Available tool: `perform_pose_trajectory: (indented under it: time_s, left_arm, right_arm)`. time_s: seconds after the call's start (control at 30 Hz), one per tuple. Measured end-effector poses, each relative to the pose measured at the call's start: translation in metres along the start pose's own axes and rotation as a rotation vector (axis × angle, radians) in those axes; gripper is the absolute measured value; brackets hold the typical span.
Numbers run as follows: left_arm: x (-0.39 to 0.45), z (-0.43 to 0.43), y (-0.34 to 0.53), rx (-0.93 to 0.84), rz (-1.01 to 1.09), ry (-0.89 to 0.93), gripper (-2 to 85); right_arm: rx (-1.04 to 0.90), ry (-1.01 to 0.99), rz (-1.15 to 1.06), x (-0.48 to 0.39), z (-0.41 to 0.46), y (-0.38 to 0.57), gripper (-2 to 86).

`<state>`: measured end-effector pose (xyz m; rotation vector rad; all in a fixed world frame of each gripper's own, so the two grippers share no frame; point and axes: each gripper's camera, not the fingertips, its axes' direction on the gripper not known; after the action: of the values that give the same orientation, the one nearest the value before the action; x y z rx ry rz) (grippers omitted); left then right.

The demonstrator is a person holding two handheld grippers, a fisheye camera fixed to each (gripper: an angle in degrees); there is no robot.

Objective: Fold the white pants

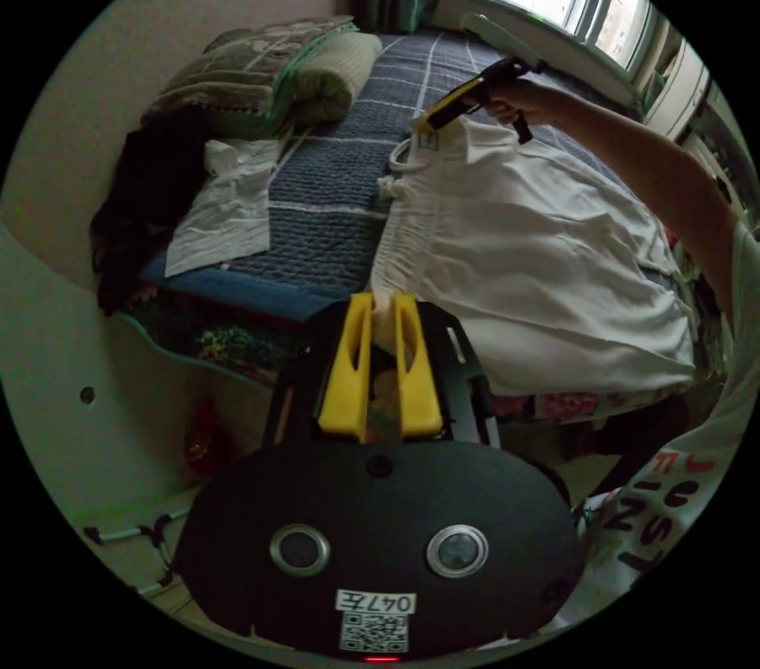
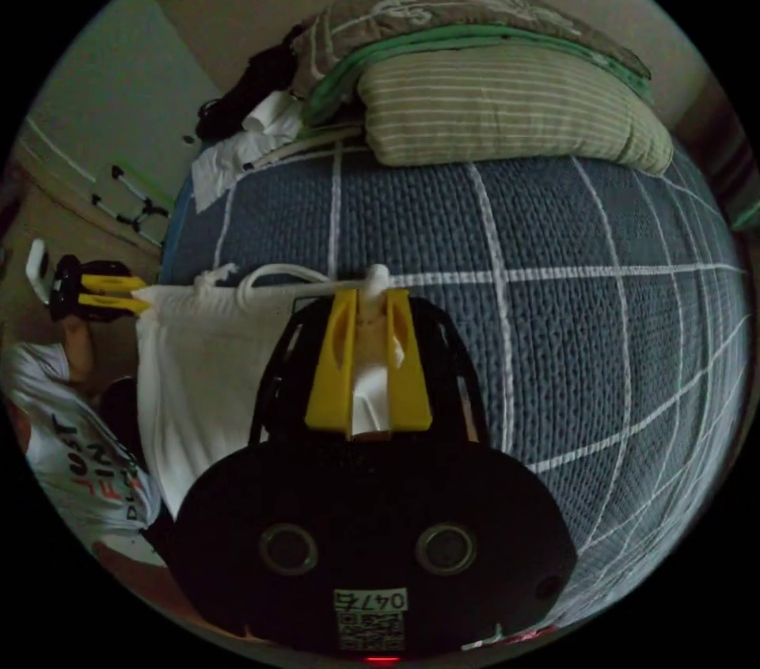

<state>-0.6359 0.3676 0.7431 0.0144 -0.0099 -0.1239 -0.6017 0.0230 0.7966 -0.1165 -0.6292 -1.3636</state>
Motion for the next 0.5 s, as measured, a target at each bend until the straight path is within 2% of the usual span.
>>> perform_pose_trajectory:
  time_s: [0.13, 0.37, 0.5]
  left_arm:
    - [0.0, -0.007, 0.014, 0.02, 0.027, -0.054, 0.6]
    - [-0.032, -0.034, 0.039, 0.139, -0.038, 0.003, -0.2]
    - [-0.045, -0.049, 0.05, 0.154, -0.035, -0.085, -0.1]
  right_arm:
    - [0.009, 0.092, -0.065, -0.026, -0.007, -0.001, 1.0]
    - [0.12, 0.211, -0.116, -0.071, -0.031, -0.026, 0.8]
    - [0.138, 0.282, -0.167, -0.103, -0.027, -0.058, 0.7]
